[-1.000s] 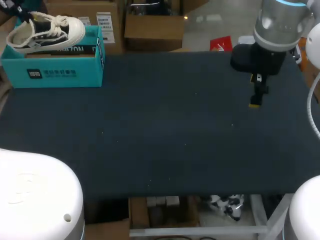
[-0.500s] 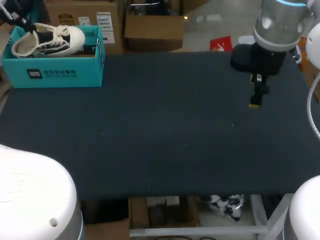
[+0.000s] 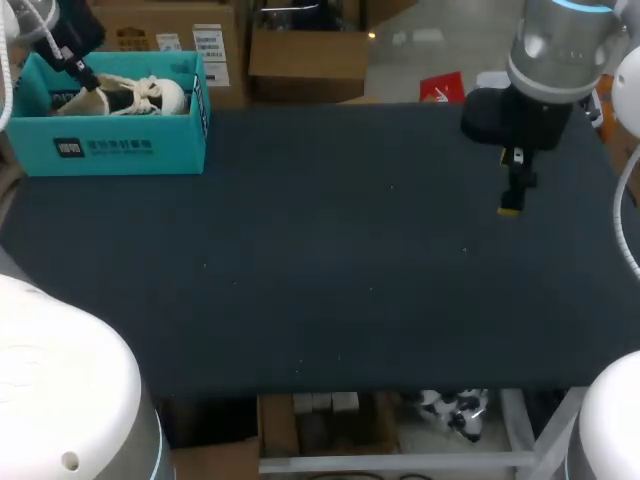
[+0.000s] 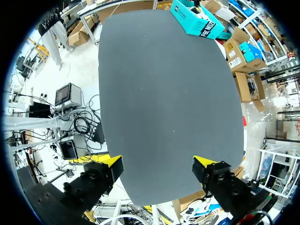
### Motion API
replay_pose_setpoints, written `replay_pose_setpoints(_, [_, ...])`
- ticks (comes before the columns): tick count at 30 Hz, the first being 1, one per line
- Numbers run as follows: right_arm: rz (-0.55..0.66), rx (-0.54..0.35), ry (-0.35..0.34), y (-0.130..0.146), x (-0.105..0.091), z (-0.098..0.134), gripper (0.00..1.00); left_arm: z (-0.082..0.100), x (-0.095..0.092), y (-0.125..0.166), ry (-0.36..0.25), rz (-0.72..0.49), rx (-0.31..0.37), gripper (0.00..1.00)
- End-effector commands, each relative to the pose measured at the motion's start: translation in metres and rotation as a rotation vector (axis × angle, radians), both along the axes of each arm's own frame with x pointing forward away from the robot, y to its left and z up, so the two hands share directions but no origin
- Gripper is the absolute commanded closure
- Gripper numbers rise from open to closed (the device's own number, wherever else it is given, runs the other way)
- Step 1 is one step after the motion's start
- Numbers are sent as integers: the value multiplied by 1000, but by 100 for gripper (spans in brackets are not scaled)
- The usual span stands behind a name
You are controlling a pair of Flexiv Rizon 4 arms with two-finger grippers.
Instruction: Open the shoe tongue, take the insole out of the shoe, put the insole back into the shoe, and pack the shoe into the shoebox
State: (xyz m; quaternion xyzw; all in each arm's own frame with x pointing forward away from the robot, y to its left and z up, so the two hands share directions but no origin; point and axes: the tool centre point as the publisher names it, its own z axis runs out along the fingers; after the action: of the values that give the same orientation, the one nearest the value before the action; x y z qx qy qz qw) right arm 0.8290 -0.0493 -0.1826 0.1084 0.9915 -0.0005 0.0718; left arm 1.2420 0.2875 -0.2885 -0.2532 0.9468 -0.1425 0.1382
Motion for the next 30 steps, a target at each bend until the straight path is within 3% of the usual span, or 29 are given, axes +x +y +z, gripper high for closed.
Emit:
replay_pose_setpoints(1, [0,-1,0,0,-1,0,0,-19,16,-3,142,-71,-35,100])
replay_pose_setpoints(10, [0,-1,0,0,-1,0,0,-40,18,-3,210,-58,-17,100])
replay_pose_setpoints(12, [0,-1,0,0,-1,0,0,-28,15,-1,191,-53,-33,2])
replay_pose_setpoints(20, [0,-1,0,0,-1,0,0,38,-6,-10,95,-37,-66,0])
replay_pose_setpoints(26, [0,-1,0,0,-1,0,0,80,-20,-37,90,-46,-44,0])
replay_pose_setpoints(30, [0,-1,0,0,-1,0,0,97,-36,-59,98,-54,-15,0])
